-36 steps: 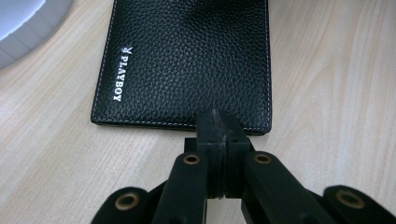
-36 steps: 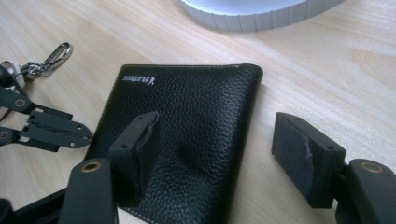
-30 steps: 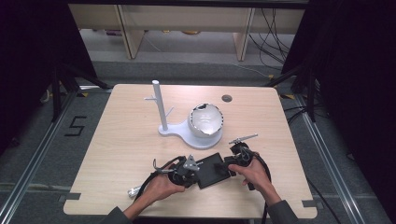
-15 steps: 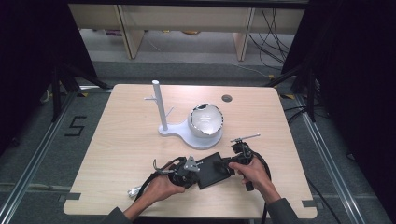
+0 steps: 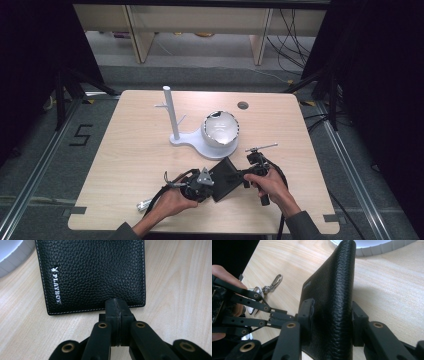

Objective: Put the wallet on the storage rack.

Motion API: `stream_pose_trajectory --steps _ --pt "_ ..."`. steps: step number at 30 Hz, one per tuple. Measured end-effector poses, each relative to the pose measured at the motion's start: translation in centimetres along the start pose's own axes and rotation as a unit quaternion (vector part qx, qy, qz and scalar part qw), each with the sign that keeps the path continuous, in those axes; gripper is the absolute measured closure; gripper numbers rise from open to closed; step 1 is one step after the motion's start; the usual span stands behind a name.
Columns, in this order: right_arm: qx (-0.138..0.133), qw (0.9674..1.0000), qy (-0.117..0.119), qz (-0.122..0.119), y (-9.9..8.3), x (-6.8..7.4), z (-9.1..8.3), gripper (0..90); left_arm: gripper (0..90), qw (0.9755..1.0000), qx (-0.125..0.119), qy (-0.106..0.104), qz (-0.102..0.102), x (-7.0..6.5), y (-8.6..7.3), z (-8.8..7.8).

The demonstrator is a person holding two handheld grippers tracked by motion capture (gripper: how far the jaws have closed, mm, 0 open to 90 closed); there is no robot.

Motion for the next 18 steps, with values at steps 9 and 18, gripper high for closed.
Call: stream_pose_trajectory --steps 9,18 --pt "0.002 0.9996 0.028 0.003 0.1 0.5 -0.7 72.6 88.4 1.0 0.002 0.003 0.002 0.0 0.0 -0.1" --pt "0.01 0.9984 0.028 -0.048 1.1 1.9 -0.4 76.9 82.8 1.0 -0.002 0.0 0.001 0.3 0.0 -0.6"
Point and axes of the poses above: each handheld gripper's, and its own axes: z roughly forward along the jaws, y roughly out of its top, x roughly to its left, the point moved 1 cm from there along z, roughly forward along the jaws, and after that the axes turned 13 degrees about y, right-handed, at the moved point
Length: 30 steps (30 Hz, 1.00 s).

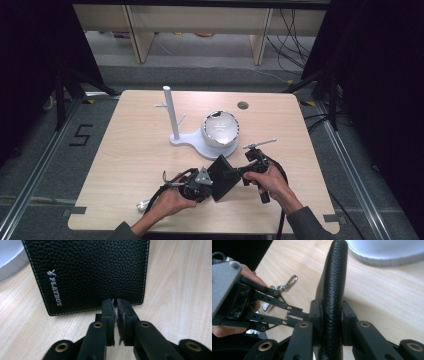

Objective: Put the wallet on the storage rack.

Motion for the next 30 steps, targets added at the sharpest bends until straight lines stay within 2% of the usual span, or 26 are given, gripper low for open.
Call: stream_pose_trajectory --steps 1,2,3,4,5,6,7,8,9,10,11,15,18,21,22,24,26,30 --pt "0.003 0.9999 -0.014 0.005 0.1 0.3 0.1 77.1 80.6 1.0 -0.003 0.0 -0.004 0.1 0.0 -0.2" --pt "0.006 0.9999 -0.011 -0.005 0.3 0.4 0.2 77.2 78.7 0.9999 -0.007 0.0 -0.011 0.3 -0.1 -0.6" --pt "0.006 0.9999 -0.011 -0.005 0.3 0.4 0.2 77.2 75.7 0.9999 -0.007 0.0 -0.011 0.3 -0.1 -0.6" --pt "0.01 0.9997 -0.022 0.003 0.4 0.7 0.2 77.4 75.7 0.9999 -0.009 0.0 -0.014 0.4 -0.1 -1.1" --pt "0.006 0.9997 -0.021 -0.014 0.5 0.8 0.1 77.6 68.8 0.9997 -0.015 -0.002 -0.018 0.6 -0.1 -1.3" --pt "0.007 0.9996 -0.019 -0.022 0.8 1.0 0.0 77.7 61.9 0.9993 -0.023 -0.008 -0.027 1.0 -0.2 -2.2" --pt "0.007 0.9996 -0.019 -0.022 0.8 1.0 0.0 77.7 59.8 0.9993 -0.023 -0.008 -0.027 1.0 -0.2 -2.2" --pt "0.011 0.9995 -0.019 -0.022 0.9 1.1 0.0 77.7 59.8 0.9991 -0.028 -0.005 -0.031 1.3 -0.3 -2.8" --pt "0.015 0.9993 -0.02 -0.026 1.0 1.3 -0.1 77.7 55.9 0.9989 -0.031 -0.007 -0.034 1.5 -0.4 -3.3" --pt "0.015 0.9993 -0.02 -0.027 1.2 1.6 -0.2 77.7 51.5 0.9977 -0.037 -0.007 -0.057 1.6 -0.5 -3.7" --pt "0.013 0.9994 -0.014 -0.028 1.6 2.2 -0.4 77.7 46.3 0.9981 -0.033 -0.006 -0.052 2.0 -0.6 -4.2" --pt "0.012 0.9989 -0.017 -0.041 2.2 2.8 -1.1 77.7 41.3 0.9961 -0.037 0.009 -0.08 3.5 -1.9 -6.2" --pt "-0.003 0.9988 -0.015 -0.046 3.0 3.7 -2.4 77.7 37.9 0.9935 -0.043 0.022 -0.103 4.4 -3.1 -7.6" --pt "-0.006 0.9985 -0.018 -0.051 3.3 4.0 -3.0 77.6 35.8 0.9931 -0.041 0.03 -0.106 4.8 -4.3 -8.6" --pt "-0.01 0.9984 -0.018 -0.053 3.5 4.1 -3.3 77.7 35.3 0.9921 -0.037 0.032 -0.116 4.9 -4.9 -9.0" --pt "-0.028 0.9977 -0.02 -0.058 4.2 4.5 -4.5 77.6 34.5 0.9914 -0.036 0.037 -0.121 5.2 -6.0 -9.8" --pt "-0.031 0.9976 -0.019 -0.059 4.3 4.6 -4.8 77.6 34.2 0.9913 -0.033 0.039 -0.121 5.3 -6.4 -10.0" --pt "-0.052 0.9965 -0.02 -0.061 5.2 4.8 -6.3 77.6 32.9 0.9894 -0.03 0.046 -0.134 5.6 -7.9 -10.6"
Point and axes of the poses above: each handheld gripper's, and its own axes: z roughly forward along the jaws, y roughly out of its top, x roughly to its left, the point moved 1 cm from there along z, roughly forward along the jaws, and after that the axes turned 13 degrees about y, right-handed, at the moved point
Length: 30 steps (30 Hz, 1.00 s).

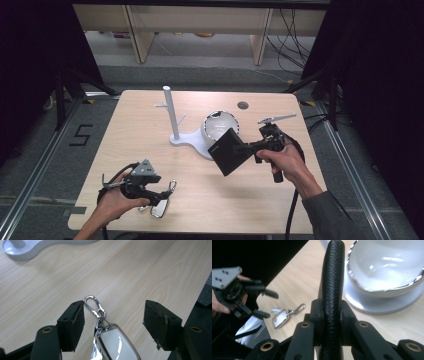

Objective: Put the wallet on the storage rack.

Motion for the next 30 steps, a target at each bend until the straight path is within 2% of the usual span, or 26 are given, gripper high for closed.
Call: stream_pose_trajectory --steps 4,5,6,7,10,11,12,13,14,16,18,19,20,22,26,30 --pt "-0.02 0.9995 -0.022 -0.01 1.0 -0.5 -1.5 77.6 31.7 0.9999 -0.002 0.007 -0.014 0.3 -1.3 -0.6" --pt "-0.026 0.9994 -0.023 0.001 1.2 -0.5 -1.8 77.7 31.3 0.9998 -0.003 0.01 -0.019 0.3 -1.5 -0.6" --pt "-0.036 0.9987 -0.034 -0.007 1.7 -1.1 -2.4 77.6 31.1 0.9997 -0.002 0.014 -0.021 0.3 -1.8 -0.8" --pt "-0.039 0.9987 -0.032 0.007 1.9 -1.1 -2.6 77.6 30.9 0.9998 0.002 0.012 -0.013 0.4 -2.0 -1.0" --pt "-0.048 0.998 -0.039 0.011 2.5 -1.5 -2.9 77.6 30.8 0.9996 0.0 0.014 -0.025 0.3 -2.5 -1.1" --pt "-0.052 0.9975 -0.049 0.004 2.8 -1.7 -3.1 77.6 30.6 0.9997 0.004 0.012 -0.021 0.3 -2.6 -1.1" --pt "-0.054 0.9973 -0.041 0.029 3.0 -1.6 -3.0 77.6 30.2 0.9997 0.005 0.011 -0.023 0.2 -2.6 -1.2" --pt "-0.056 0.9972 -0.048 0.01 3.3 -2.0 -3.1 77.6 30.1 0.9996 0.002 0.012 -0.025 0.2 -2.7 -1.1" --pt "-0.057 0.9967 -0.057 0.003 3.7 -2.3 -3.1 77.6 30.0 0.9996 0.003 0.012 -0.025 0.2 -2.8 -1.2" --pt "-0.069 0.9959 -0.056 0.015 4.2 -2.6 -3.1 77.6 29.4 0.9996 0.006 0.012 -0.026 0.2 -2.9 -1.2" --pt "-0.077 0.9947 -0.066 0.014 4.9 -3.5 -3.0 77.6 28.7 0.9995 0.009 0.011 -0.027 0.3 -3.1 -1.2" --pt "-0.077 0.9947 -0.066 0.014 4.9 -3.5 -3.0 77.6 28.7 0.9995 0.009 0.011 -0.027 0.3 -3.1 -1.2" --pt "-0.078 0.9944 -0.066 0.028 5.0 -3.5 -3.0 77.6 28.7 0.9995 0.008 0.011 -0.03 0.2 -3.3 -1.2" --pt "-0.085 0.9928 -0.077 0.035 5.4 -4.3 -2.9 77.6 28.6 0.9994 0.011 0.011 -0.03 0.3 -3.4 -1.2" --pt "-0.09 0.9912 -0.084 0.048 6.0 -5.4 -2.2 77.6 28.5 0.9994 0.01 0.01 -0.031 0.3 -3.5 -1.3" --pt "-0.085 0.9909 -0.089 0.055 6.2 -5.9 -1.5 77.6 28.5 0.9994 0.009 0.01 -0.032 0.3 -3.4 -1.3"
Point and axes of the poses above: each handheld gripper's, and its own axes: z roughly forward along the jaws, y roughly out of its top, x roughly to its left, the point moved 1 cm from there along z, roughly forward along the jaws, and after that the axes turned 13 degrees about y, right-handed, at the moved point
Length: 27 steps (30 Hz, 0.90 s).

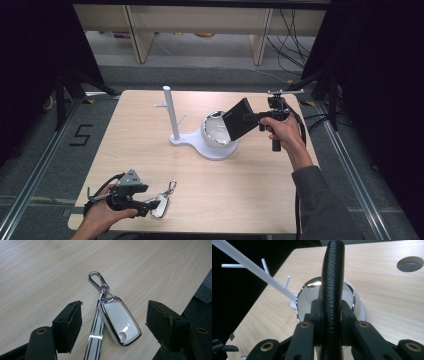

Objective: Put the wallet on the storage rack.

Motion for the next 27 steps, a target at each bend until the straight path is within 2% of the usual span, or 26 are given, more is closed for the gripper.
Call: stream_pose_trajectory --steps 1,2,4,5,6,7,8,9,10,11,12,14,16,17,18,22,23,24,25,27 --pt "0.002 1.0 0.0 0.0 0.0 -0.1 0.3 77.6 28.5 1.0 -0.003 0.002 -0.007 -0.1 0.0 0.1" --pt "0.005 1.0 -0.004 0.006 0.0 -0.4 0.9 77.6 28.6 1.0 0.001 0.0 -0.001 0.0 0.0 0.1" --pt "0.004 1.0 -0.006 0.002 0.0 -0.5 1.1 77.6 28.6 1.0 -0.002 0.002 -0.006 -0.1 -0.1 0.2" --pt "0.008 0.9999 -0.007 0.001 0.1 -0.7 1.3 77.5 28.6 1.0 0.002 -0.001 0.0 -0.1 -0.1 0.1" --pt "0.01 0.9996 -0.008 0.024 0.1 -0.4 1.6 77.5 28.5 1.0 0.001 0.0 0.0 0.0 -0.1 0.1" --pt "0.009 0.9995 -0.009 0.03 0.1 -0.5 1.9 77.5 28.5 1.0 0.002 0.001 0.0 0.0 -0.1 0.1" --pt "0.007 0.9998 -0.011 0.012 0.1 -0.9 2.2 77.5 28.5 1.0 0.0 0.002 -0.002 0.0 -0.1 0.2" --pt "0.009 0.9995 -0.007 0.03 0.1 -0.7 2.4 77.5 28.5 1.0 0.0 0.007 -0.004 0.0 -0.1 0.2" --pt "0.01 0.9998 -0.013 0.011 0.1 -1.0 2.8 77.5 28.5 1.0 0.002 0.002 0.001 0.1 -0.1 0.1" --pt "0.014 0.9994 -0.009 0.031 0.1 -0.7 3.2 77.5 28.5 1.0 0.001 0.002 0.0 0.1 -0.1 0.1" --pt "0.013 0.9998 -0.012 0.013 0.1 -1.0 3.4 77.5 28.5 1.0 0.001 0.003 -0.001 0.1 -0.1 0.1" --pt "0.015 0.9997 -0.015 0.011 0.0 -1.2 3.9 77.5 28.5 1.0 -0.001 0.005 -0.008 0.0 -0.2 0.1" --pt "0.019 0.9997 -0.012 0.01 0.0 -1.4 4.3 77.5 28.5 1.0 0.002 0.002 0.002 0.1 -0.2 0.1" --pt "0.019 0.9993 -0.011 0.03 0.0 -1.1 4.5 77.4 28.5 1.0 0.005 0.002 0.003 0.1 -0.2 0.1" --pt "0.018 0.9996 -0.016 0.017 0.0 -1.4 4.6 77.4 28.5 1.0 0.005 0.003 0.002 0.1 -0.2 0.1" --pt "0.02 0.9995 -0.015 0.021 -0.1 -1.6 5.2 77.3 28.6 1.0 0.006 0.001 0.002 0.1 -0.3 0.2" --pt "0.023 0.9988 -0.01 0.042 -0.2 -1.4 5.4 77.3 28.6 1.0 0.006 0.001 0.0 0.0 -0.3 0.3" --pt "0.024 0.9988 -0.01 0.041 -0.2 -1.4 5.5 77.3 28.6 1.0 0.008 0.002 0.002 0.1 -0.3 0.3" --pt "0.024 0.9994 -0.014 0.022 -0.3 -1.8 5.7 77.3 28.6 0.9999 0.01 0.002 -0.004 0.1 -0.4 0.3" --pt "0.024 0.9994 -0.012 0.023 -0.4 -2.0 6.0 77.2 28.6 0.9999 0.011 0.0 0.005 0.1 -0.4 0.4"
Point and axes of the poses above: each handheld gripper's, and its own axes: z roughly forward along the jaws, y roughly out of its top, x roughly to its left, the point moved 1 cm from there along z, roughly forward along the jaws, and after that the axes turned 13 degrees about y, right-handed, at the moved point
